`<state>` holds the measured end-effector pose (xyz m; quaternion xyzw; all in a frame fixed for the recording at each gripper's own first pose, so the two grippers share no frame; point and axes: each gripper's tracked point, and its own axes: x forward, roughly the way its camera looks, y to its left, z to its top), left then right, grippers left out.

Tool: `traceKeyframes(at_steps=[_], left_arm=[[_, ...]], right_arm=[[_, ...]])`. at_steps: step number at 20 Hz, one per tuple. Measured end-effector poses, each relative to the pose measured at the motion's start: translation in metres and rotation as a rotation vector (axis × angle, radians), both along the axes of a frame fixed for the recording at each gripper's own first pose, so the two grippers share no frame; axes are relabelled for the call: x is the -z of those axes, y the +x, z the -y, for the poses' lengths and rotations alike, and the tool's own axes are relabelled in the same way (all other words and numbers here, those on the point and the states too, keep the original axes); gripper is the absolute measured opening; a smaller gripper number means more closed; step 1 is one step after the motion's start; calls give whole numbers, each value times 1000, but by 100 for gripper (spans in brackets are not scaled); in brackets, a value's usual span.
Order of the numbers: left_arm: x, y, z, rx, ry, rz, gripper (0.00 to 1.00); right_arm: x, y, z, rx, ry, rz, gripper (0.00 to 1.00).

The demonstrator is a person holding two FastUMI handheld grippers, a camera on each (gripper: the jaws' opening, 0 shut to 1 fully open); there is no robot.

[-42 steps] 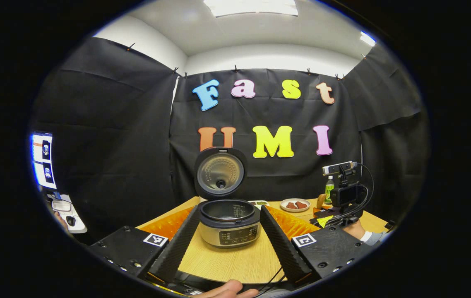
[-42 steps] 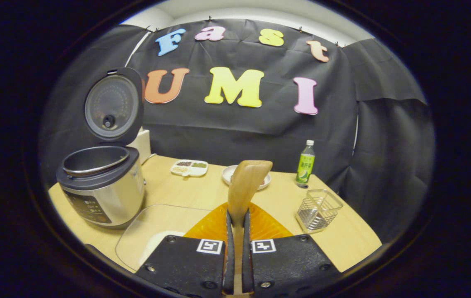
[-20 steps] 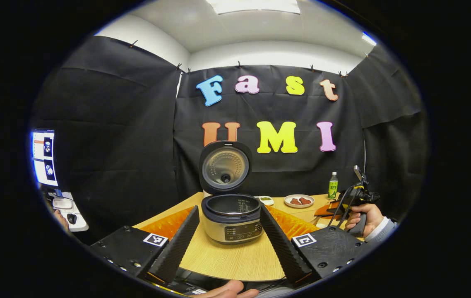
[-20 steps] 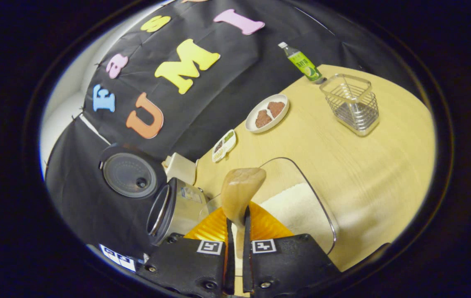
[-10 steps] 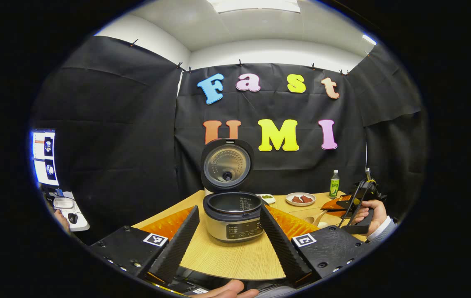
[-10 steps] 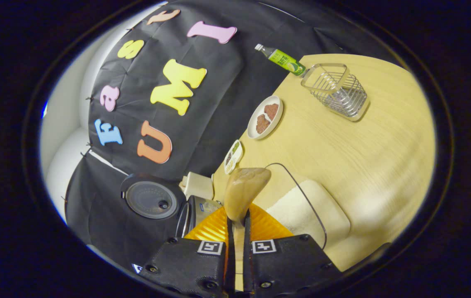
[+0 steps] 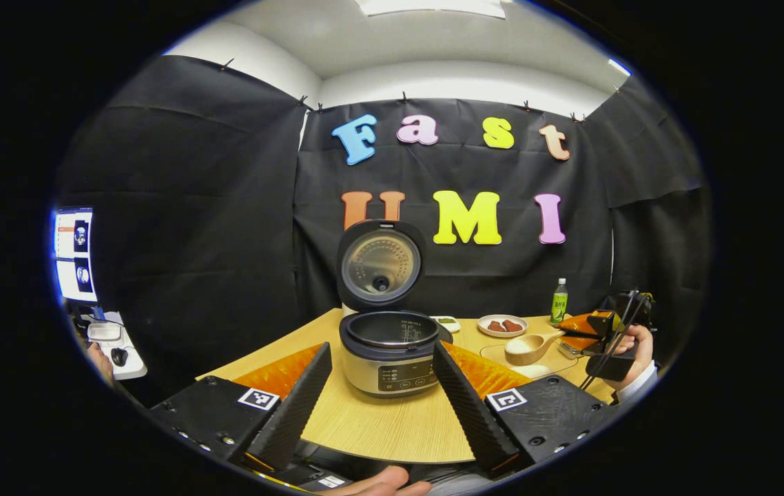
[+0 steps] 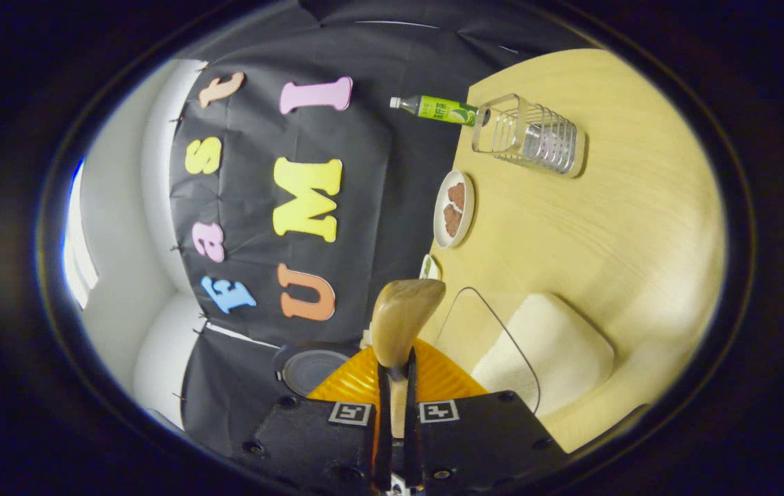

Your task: Close the left gripper, press the button to open the rice cooker; take a wooden spoon from the chopstick holder with the right hand, scoop a spoonful of rice and pour it into the rice cooker, then put the wooden spoon back into the chopstick holder.

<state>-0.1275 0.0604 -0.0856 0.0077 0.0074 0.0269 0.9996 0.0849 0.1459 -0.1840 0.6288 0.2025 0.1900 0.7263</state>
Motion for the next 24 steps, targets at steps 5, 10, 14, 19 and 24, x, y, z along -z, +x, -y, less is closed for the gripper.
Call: traceKeyframes(at_steps=[5,10,14,19,24], left_arm=[[5,0,-3,3,0,-12,94],[5,-1,-11,-6,2,-16,94],[-9,-5,-14,10,-45,5,94],[-13,-8,-37,-15,-32,21,95],[-10,-8,-58,-41,-37,11,95]], right_arm=[[-37,-3,-8,-11,157,59,12],[-75,-3,-29,-10,191,108,11],[-85,3,-58,-4,170,97,12],[-78,24,-107,-10,81,53,12],[-81,43,-171,-35,-21,51,14]])
